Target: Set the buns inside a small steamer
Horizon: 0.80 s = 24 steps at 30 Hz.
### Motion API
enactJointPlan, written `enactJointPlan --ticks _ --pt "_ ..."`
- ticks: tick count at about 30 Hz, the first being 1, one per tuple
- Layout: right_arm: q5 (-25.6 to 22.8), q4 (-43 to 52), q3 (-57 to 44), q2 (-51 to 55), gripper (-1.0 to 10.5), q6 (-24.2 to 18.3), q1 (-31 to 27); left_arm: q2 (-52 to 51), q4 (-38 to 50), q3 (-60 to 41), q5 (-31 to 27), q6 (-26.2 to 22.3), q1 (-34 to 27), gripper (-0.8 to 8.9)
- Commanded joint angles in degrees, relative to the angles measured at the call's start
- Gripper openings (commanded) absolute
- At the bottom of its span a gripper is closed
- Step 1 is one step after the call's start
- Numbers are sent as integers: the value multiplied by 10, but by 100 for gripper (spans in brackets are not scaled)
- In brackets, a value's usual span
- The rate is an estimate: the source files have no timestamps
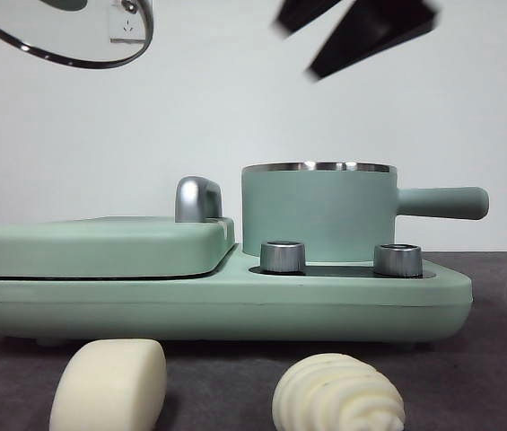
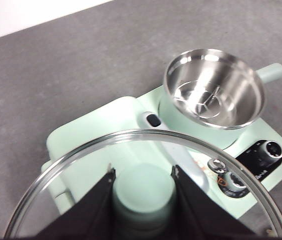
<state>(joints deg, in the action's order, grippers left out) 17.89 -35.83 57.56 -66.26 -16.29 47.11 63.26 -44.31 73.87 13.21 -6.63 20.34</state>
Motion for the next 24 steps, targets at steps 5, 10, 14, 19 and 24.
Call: enactJointPlan --ticks 5,10,14,19,24 --pt "-2 73 10 -113 420 -7 73 4 30 14 1 -6 -2 10" --pt "-19 108 10 -188 420 -7 114 4 34 14 1 -6 -2 10" --pt "-37 117 10 -234 420 -7 139 4 34 14 1 -6 -2 10" --pt "-65 137 10 -282 420 -7 164 4 33 14 1 -6 -2 10" --pt "-105 146 10 -317 414 -6 177 4 33 14 1 -6 -2 10"
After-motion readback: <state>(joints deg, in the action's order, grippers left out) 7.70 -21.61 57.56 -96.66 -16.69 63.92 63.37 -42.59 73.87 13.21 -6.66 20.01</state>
